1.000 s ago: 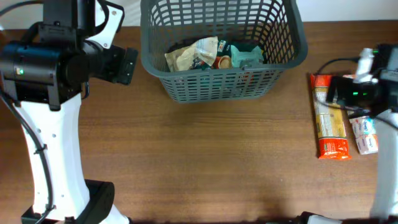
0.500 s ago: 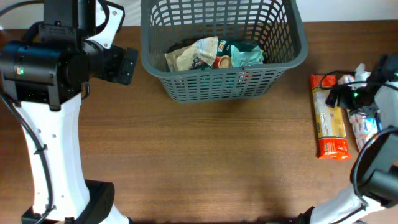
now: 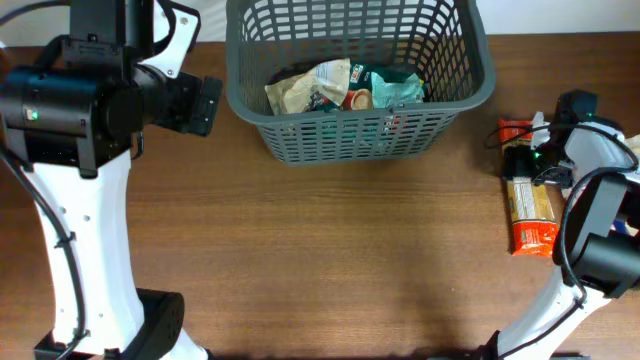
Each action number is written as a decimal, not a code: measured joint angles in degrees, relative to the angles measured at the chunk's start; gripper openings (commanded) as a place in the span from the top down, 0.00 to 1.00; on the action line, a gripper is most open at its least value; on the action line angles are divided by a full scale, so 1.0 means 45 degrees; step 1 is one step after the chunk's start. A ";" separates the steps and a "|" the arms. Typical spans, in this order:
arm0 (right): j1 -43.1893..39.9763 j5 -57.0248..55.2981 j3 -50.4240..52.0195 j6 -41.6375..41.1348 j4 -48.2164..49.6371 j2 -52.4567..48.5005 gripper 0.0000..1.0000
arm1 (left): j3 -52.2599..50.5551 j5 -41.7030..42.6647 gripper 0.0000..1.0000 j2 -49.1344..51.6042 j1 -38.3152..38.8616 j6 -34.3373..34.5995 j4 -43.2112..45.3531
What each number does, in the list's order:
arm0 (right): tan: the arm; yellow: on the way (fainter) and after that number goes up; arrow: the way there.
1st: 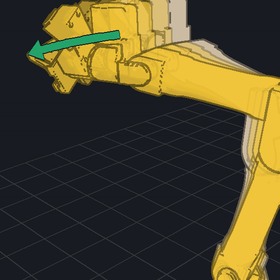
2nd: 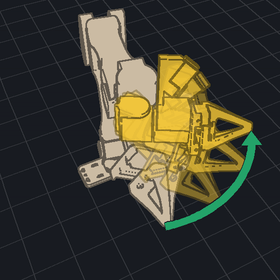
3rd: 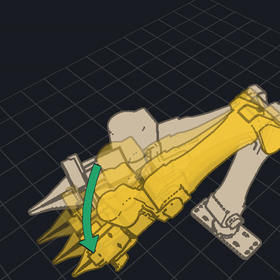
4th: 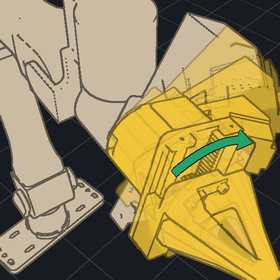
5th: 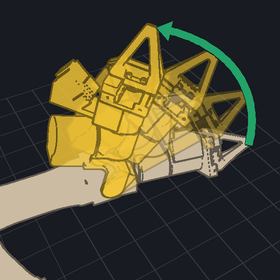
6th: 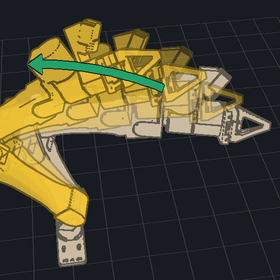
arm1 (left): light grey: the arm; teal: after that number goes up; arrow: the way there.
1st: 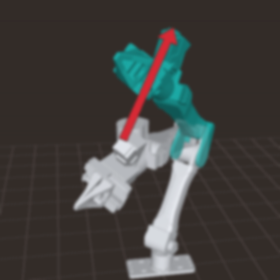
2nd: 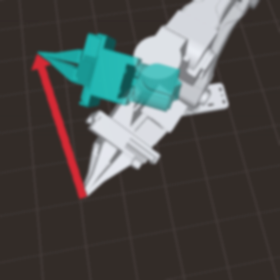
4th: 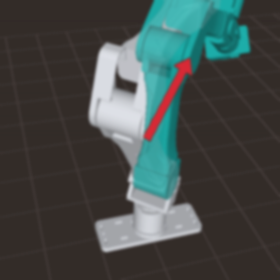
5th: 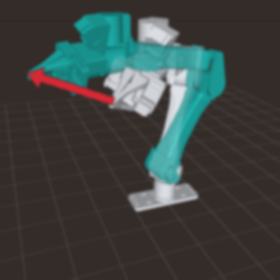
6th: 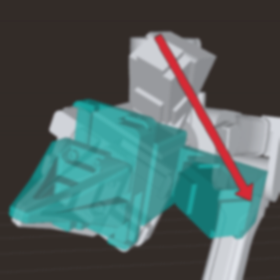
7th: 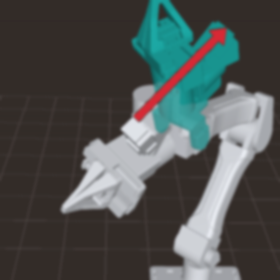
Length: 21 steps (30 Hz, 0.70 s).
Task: Pack container
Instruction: 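Reach the right gripper to the orange pasta packet and grasp it, then lift the pasta packet with the right gripper and lower it into the basket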
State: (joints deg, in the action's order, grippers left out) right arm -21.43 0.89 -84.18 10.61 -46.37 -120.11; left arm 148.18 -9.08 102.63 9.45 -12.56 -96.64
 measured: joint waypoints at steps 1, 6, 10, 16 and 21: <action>0.0000 -0.0107 -0.0034 -0.0034 -0.0015 -0.0024 0.42 | 0.0000 0.0000 0.01 0.0000 0.0000 0.0000 0.0000; 0.0024 -0.0180 -0.0151 -0.0073 -0.0068 -0.0034 0.83 | 0.0000 0.0000 0.01 0.0000 0.0000 0.0000 0.0000; 0.0010 -0.0228 -0.0699 -0.0835 -0.0588 0.0102 0.96 | 0.0000 0.0000 0.01 0.0000 0.0000 0.0000 0.0000; -0.0058 0.0423 -0.3274 -0.1579 -0.3672 -0.0685 0.96 | 0.0000 -0.0005 0.01 0.0000 0.0000 0.0000 0.0000; -0.0170 0.1826 -0.8262 -0.2025 -0.5775 -0.0520 0.96 | 0.0000 0.0000 0.01 0.0000 0.0000 0.0000 -0.0005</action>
State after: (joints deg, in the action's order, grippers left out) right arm -22.20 9.10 -121.36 1.50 -72.36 -122.45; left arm 148.18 -9.08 102.63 9.45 -12.56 -96.66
